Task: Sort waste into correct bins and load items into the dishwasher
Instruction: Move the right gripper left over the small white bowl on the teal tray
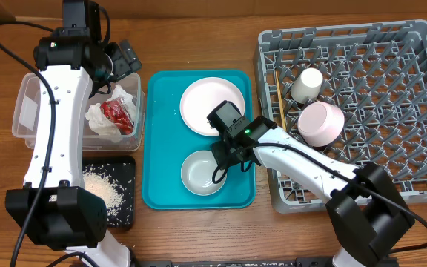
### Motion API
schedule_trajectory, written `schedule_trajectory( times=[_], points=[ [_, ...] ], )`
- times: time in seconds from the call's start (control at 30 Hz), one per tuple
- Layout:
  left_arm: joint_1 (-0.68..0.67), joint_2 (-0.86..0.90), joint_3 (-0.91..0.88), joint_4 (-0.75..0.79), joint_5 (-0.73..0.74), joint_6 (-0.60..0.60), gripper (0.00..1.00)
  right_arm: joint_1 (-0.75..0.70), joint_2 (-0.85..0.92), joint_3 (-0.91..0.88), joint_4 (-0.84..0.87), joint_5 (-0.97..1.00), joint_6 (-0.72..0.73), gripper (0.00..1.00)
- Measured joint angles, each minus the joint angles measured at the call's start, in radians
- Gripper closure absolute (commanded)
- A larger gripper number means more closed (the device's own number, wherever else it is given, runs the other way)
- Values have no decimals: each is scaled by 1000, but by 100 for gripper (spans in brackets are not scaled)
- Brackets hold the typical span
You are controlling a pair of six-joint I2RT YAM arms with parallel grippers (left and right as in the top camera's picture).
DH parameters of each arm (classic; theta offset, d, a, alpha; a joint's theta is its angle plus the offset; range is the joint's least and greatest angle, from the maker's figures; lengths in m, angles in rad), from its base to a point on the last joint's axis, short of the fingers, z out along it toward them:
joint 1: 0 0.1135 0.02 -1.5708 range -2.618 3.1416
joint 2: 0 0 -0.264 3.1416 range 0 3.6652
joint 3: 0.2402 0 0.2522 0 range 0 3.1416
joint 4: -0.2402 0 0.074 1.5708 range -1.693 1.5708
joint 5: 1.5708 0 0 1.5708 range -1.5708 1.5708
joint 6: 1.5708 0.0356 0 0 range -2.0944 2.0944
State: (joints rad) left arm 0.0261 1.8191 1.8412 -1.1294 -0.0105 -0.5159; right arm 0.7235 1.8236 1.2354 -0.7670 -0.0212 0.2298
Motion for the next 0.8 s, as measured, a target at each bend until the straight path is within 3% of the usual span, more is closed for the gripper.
schedule_trajectory(
  times=[0.3, 0.43, 0.63, 0.8],
  points=[
    [0, 0, 0, 0, 0, 0, 0, 0, 0, 0, -41, -5, 5, 60],
    [0, 0, 0, 0, 0, 0, 0, 0, 0, 0, -34, -6, 6, 52],
    [0, 0, 0, 0, 0, 0, 0, 0, 0, 14, 27, -21, 5, 51],
    [0, 0, 0, 0, 0, 0, 0, 0, 0, 79, 23, -101, 5, 46]
  ],
)
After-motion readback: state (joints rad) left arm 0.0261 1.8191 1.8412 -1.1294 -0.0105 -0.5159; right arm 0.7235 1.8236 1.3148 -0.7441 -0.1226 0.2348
